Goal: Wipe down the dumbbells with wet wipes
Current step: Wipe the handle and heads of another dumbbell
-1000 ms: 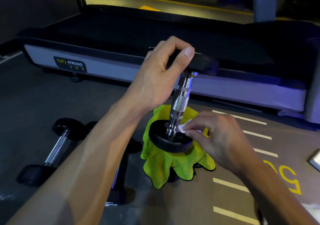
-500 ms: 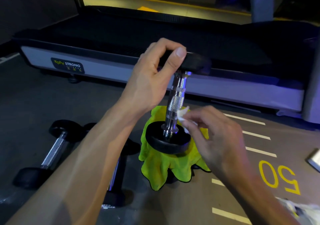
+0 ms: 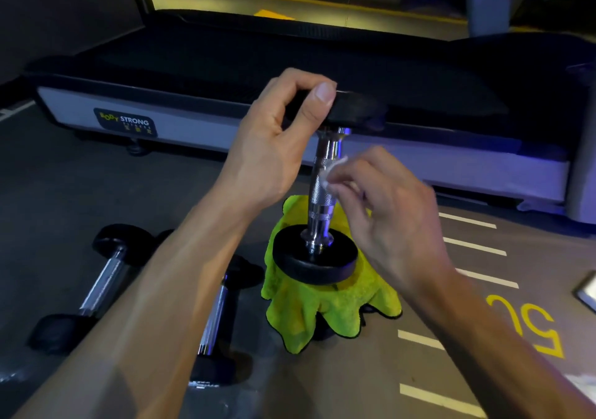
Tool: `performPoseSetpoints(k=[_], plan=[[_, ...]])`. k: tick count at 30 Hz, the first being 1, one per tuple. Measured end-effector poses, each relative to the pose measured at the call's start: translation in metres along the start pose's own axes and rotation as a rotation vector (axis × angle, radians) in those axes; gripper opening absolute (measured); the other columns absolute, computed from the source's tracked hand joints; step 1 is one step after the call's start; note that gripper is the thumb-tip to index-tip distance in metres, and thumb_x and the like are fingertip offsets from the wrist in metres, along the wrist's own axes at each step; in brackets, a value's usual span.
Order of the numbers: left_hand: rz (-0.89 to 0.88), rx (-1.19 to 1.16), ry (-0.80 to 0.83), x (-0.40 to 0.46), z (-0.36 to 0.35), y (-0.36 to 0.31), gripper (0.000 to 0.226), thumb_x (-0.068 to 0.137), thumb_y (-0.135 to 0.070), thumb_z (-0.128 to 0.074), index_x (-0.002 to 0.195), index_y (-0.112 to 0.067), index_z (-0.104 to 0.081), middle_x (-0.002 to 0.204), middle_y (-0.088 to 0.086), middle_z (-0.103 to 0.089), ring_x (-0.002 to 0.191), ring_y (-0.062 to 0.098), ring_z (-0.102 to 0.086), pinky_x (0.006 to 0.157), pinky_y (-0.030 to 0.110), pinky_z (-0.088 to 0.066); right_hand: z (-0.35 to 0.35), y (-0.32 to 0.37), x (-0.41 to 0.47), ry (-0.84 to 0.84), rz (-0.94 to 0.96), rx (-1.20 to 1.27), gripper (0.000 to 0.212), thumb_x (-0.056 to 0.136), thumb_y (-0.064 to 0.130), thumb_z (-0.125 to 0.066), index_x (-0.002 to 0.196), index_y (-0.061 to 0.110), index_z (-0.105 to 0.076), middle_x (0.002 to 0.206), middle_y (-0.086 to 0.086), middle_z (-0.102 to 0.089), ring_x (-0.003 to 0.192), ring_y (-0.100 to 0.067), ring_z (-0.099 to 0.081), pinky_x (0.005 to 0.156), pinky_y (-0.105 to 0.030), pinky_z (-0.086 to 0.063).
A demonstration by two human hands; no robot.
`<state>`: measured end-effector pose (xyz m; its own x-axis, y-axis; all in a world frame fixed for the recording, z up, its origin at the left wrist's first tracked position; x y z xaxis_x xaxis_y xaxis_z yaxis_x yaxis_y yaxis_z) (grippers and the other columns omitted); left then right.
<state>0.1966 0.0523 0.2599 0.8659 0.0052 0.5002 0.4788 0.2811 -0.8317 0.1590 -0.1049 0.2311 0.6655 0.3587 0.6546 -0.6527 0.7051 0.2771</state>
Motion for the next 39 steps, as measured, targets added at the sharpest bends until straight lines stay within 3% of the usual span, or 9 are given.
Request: performPoseSetpoints(k=[4, 9, 16, 19, 21, 25, 29, 35, 39], plan=[[-0.008, -0.021, -0.013, -0.001, 0.000, -0.001, 0.016, 0.107, -0.036, -0.053, 0.111, -0.028, -0.067, 0.113, 0.011, -0.067, 0.101, 0.004, -0.059, 0.093, 0.019, -0.043, -0.019, 0.016, -0.027, 0.162, 0.098, 0.029, 0.007, 0.097, 0.010, -0.064, 0.099, 0.013, -0.070, 0.098, -0.003, -0.064, 0.088, -0.028, -0.064, 0.073, -0.044, -0.053], [-0.004, -0.025, -0.010, -0.002, 0.000, -0.002, 0.015, 0.108, -0.035, -0.053, 0.112, -0.029, -0.067, 0.114, 0.008, -0.068, 0.104, 0.007, -0.060, 0.093, 0.022, -0.047, 0.002, 0.004, 0.014, -0.151, -0.005, 0.025, 0.004, 0.098, 0.012, -0.066, 0.099, 0.010, -0.069, 0.098, -0.001, -0.064, 0.085, -0.019, -0.062, 0.073, -0.027, -0.048], [0.034, -0.050, -0.052, -0.003, 0.012, 0.007, 0.023, 0.106, -0.040, -0.053, 0.115, -0.026, -0.069, 0.118, 0.007, -0.070, 0.111, 0.016, -0.064, 0.100, 0.029, -0.048, -0.017, 0.005, -0.034, -0.054, -0.015, 0.104, 0.016, 0.094, 0.003, -0.070, 0.108, 0.008, -0.074, 0.107, -0.003, -0.067, 0.096, -0.021, -0.065, 0.087, -0.022, -0.049], [0.043, -0.036, -0.042, -0.003, 0.012, 0.005, 0.022, 0.107, -0.039, -0.053, 0.116, -0.026, -0.068, 0.117, 0.005, -0.069, 0.107, 0.010, -0.062, 0.097, 0.026, -0.047, -0.002, 0.002, 0.002, -0.194, -0.040, 0.102, 0.016, 0.094, 0.005, -0.070, 0.108, 0.009, -0.076, 0.105, -0.001, -0.068, 0.095, -0.007, -0.063, 0.088, -0.010, -0.045], [0.042, -0.041, -0.034, -0.003, 0.011, 0.003, 0.021, 0.106, -0.039, -0.053, 0.116, -0.027, -0.068, 0.117, 0.004, -0.069, 0.109, 0.011, -0.063, 0.098, 0.026, -0.048, 0.002, 0.004, 0.014, -0.274, -0.071, 0.152, 0.016, 0.095, 0.005, -0.070, 0.109, 0.008, -0.077, 0.105, 0.002, -0.067, 0.096, 0.001, -0.060, 0.088, -0.010, -0.046], [0.049, -0.053, -0.060, -0.003, 0.011, 0.005, 0.022, 0.105, -0.041, -0.053, 0.114, -0.029, -0.068, 0.118, 0.005, -0.069, 0.113, 0.014, -0.063, 0.100, 0.029, -0.048, -0.008, 0.007, -0.007, -0.223, -0.085, 0.160, 0.021, 0.092, -0.001, -0.071, 0.110, 0.007, -0.078, 0.108, 0.001, -0.069, 0.102, -0.005, -0.064, 0.095, -0.011, -0.044], [0.030, -0.052, -0.057, -0.003, 0.007, 0.005, 0.019, 0.105, -0.040, -0.054, 0.112, -0.029, -0.068, 0.116, 0.008, -0.070, 0.113, 0.020, -0.064, 0.103, 0.039, -0.050, 0.001, -0.002, 0.012, -0.317, -0.115, 0.179, 0.018, 0.091, 0.000, -0.072, 0.105, 0.008, -0.079, 0.103, 0.004, -0.069, 0.096, -0.002, -0.064, 0.088, -0.012, -0.048], [0.014, -0.011, -0.056, -0.002, 0.009, 0.003, 0.020, 0.106, -0.040, -0.053, 0.113, -0.027, -0.067, 0.112, 0.002, -0.070, 0.108, 0.014, -0.063, 0.099, 0.033, -0.051, -0.016, 0.017, 0.014, -0.269, 0.000, 0.045, 0.013, 0.095, 0.008, -0.070, 0.106, 0.007, -0.078, 0.105, -0.003, -0.069, 0.095, -0.024, -0.062, 0.086, -0.020, -0.044], [0.026, -0.023, -0.036, -0.004, 0.011, 0.000, 0.020, 0.107, -0.040, -0.053, 0.113, -0.027, -0.068, 0.113, 0.004, -0.069, 0.108, 0.013, -0.064, 0.098, 0.027, -0.048, -0.007, -0.013, 0.008, -0.319, -0.241, 0.166, 0.010, 0.094, 0.012, -0.071, 0.102, 0.013, -0.078, 0.098, 0.002, -0.063, 0.087, -0.014, -0.061, 0.077, -0.020, -0.048]])
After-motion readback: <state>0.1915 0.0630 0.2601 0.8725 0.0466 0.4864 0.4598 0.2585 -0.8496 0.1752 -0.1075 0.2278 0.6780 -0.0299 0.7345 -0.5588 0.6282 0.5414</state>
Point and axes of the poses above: each hand's wrist, its own x-axis towards the middle knuckle, its own z-axis out of the back of the hand, y = z × x, the point moved 5 cm from there along x, towards the middle knuckle
